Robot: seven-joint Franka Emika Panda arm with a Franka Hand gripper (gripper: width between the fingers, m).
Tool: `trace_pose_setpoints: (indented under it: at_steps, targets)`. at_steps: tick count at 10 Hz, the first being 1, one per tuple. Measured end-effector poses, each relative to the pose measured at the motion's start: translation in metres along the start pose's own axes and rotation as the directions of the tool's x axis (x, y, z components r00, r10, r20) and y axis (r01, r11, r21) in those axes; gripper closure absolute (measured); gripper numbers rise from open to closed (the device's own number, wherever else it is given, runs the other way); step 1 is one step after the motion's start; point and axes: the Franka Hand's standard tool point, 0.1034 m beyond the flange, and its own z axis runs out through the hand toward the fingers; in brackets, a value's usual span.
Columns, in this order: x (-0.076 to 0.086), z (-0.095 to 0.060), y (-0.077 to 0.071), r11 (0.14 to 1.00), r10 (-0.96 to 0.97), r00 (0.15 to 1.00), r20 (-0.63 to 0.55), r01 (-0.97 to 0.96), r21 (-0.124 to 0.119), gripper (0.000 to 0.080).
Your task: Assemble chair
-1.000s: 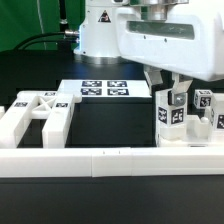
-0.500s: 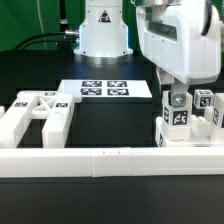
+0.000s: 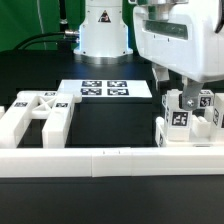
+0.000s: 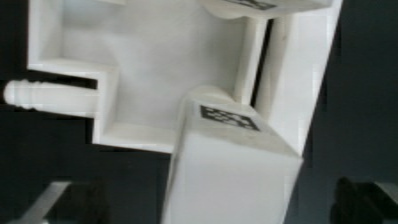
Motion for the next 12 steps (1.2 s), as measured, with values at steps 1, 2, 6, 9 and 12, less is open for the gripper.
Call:
trace_pose_setpoints:
  at_steps: [1,2,6,9,12]
  targets:
    - [0.0002,0.0001,0.0001,0.995,-0.098,0.995,-0.001,0.098,0.000,0.0153]
    - [0.0002,0.0005,0.0003,0.974,-0.226,0.974,-0.001,0.226,-0.001,0.0153]
    - [-0.0083,0.0053,0.0016,0.790,-0.612,0.791,-0.003,0.612,-0.023,0.0151]
    - [-0.0084,0.0066,0.0023,0.617,-0.787,0.617,0.001,0.786,-0.033,0.0151]
    - [-0.0063,0.0064,0.0028,0.444,-0.896,0.445,0.007,0.895,-0.040,0.0151]
